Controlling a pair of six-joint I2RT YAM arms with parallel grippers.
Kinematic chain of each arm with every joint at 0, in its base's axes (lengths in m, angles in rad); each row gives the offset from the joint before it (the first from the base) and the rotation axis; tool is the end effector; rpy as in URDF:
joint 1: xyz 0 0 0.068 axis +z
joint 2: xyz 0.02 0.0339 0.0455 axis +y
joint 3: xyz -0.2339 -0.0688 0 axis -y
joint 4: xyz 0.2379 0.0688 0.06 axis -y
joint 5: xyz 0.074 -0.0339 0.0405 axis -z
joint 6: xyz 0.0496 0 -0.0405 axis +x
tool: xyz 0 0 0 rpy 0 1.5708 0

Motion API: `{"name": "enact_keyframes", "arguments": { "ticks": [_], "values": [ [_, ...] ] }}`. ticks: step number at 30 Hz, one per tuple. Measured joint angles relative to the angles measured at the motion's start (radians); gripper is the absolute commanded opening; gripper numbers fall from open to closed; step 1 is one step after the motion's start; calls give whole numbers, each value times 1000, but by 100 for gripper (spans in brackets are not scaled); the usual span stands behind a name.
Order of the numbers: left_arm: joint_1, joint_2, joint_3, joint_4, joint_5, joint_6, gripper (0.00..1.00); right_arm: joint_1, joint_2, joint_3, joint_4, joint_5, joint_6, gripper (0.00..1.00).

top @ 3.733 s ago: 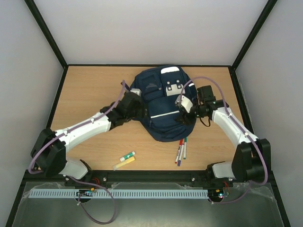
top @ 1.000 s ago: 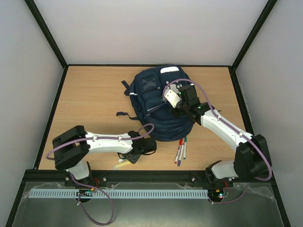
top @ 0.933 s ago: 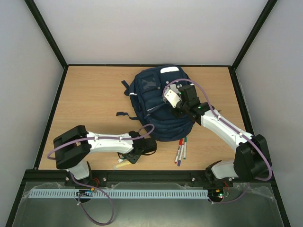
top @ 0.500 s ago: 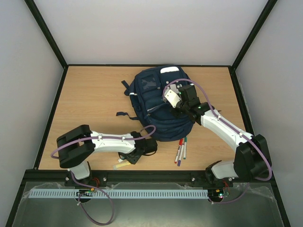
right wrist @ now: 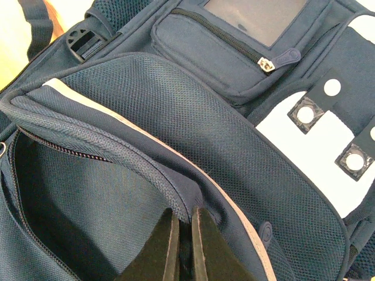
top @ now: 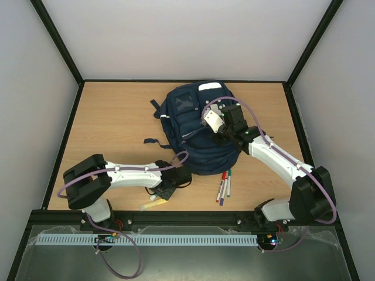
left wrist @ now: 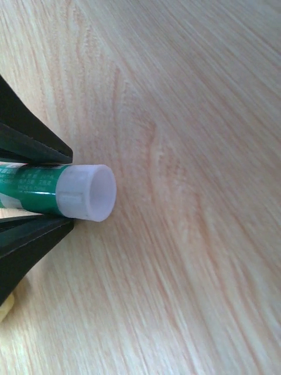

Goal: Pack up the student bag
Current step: Pick up the stationery from the center of the board, then place the stationery in the student bag.

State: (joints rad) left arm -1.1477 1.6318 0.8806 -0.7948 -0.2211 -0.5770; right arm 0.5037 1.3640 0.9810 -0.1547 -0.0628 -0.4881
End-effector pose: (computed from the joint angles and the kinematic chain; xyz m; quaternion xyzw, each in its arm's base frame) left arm 0.1134 -0.2254 0.1061 0.2784 0.9540 0.0624 0.0918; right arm 0.2797 0.1577 0.2459 -0.4272 0.7570 0.0311 0.4934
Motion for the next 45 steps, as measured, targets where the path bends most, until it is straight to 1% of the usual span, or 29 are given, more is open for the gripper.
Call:
{"name": "enact_keyframes", "arguments": {
  "ticks": [3,5,9,16,19,22,26,30,34,39,42,45],
  "values": [
    [10,-4,0,29,1,9,24,0,0,10,-6,2,0,1],
    [16,-10,1,47,2,14,21,0,0,16,-8,10,2,1],
    [21,-51,27,53,-2,27,20,0,0,39,-31,21,2,1],
    [-1,-196,130,111,-26,85,17,0,2,102,-88,24,0,1],
    [-23,-207,191,140,-35,122,15,0,14,142,-120,24,-3,1],
    [-41,-174,261,163,-69,170,14,0,36,188,-148,21,-6,1],
    [-84,-78,362,206,-164,283,12,0,75,261,-190,16,-16,1],
    [-118,-5,422,274,-224,414,12,0,117,325,-231,4,-29,1],
    [-129,29,460,332,-271,554,12,0,136,352,-253,-8,-49,1],
    [-134,65,483,403,-354,756,12,0,138,370,-282,-15,-82,1],
    [-142,81,476,436,-406,881,10,0,138,386,-294,-16,-97,1],
    [-149,82,447,498,-456,1007,10,0,140,399,-304,-22,-100,1]
  ]
}}
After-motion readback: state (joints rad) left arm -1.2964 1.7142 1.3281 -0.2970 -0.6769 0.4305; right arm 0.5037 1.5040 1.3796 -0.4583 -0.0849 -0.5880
